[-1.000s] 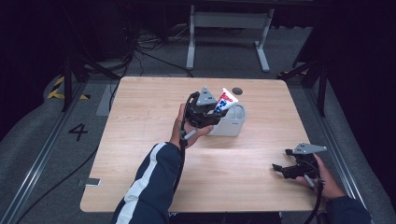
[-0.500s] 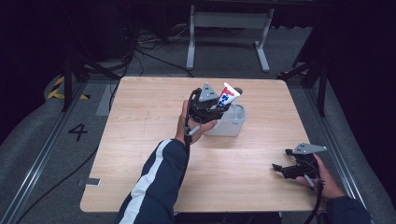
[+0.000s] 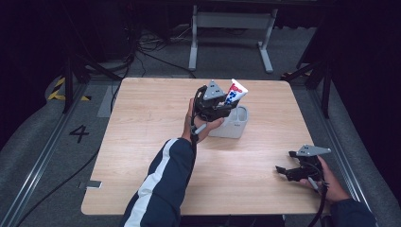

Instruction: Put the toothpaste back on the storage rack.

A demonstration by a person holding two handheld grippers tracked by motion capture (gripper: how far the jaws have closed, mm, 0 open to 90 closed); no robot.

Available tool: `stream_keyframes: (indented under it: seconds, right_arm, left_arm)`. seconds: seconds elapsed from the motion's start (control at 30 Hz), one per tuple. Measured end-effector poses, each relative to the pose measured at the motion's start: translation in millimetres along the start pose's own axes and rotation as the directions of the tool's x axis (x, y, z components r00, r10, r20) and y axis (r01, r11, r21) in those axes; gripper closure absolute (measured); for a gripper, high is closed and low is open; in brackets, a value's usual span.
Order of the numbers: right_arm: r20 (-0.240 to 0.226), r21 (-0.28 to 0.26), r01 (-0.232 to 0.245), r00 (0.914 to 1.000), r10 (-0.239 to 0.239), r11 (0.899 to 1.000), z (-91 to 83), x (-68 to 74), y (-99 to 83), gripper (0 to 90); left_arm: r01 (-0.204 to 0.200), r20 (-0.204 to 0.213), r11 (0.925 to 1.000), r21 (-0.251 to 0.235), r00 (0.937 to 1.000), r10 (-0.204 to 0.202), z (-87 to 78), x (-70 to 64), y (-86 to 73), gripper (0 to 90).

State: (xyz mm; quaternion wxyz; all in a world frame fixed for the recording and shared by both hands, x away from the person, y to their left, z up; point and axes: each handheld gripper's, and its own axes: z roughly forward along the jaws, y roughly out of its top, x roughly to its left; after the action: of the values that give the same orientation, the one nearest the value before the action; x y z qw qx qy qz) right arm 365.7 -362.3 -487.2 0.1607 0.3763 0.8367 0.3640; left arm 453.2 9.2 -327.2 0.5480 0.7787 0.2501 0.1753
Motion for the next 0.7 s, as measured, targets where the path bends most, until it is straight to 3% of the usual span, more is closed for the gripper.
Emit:
stream_keyframes:
  seconds: [0.4,0.53,0.7]
  right_arm:
    - [0.001,-0.001,0.000,1.0000,0.000,1.000,0.0,0.1,0.0,10.0]
    - [0.001,-0.001,-0.001,1.0000,0.001,1.000,0.0,0.1,0.0,10.0]
    - [-0.001,0.002,-0.002,1.0000,0.002,1.000,-0.4,0.2,-0.3,10.0]
  left_arm:
    - [-0.004,-0.011,0.9997,-0.025,0.9999,0.004,8.6,6.4,6.7,64.1]
    - [-0.023,-0.044,0.9995,-0.022,0.9988,0.022,14.1,7.7,5.1,64.0]
    - [-0.008,-0.051,0.9994,-0.035,0.9987,0.006,18.9,12.7,1.1,64.0]
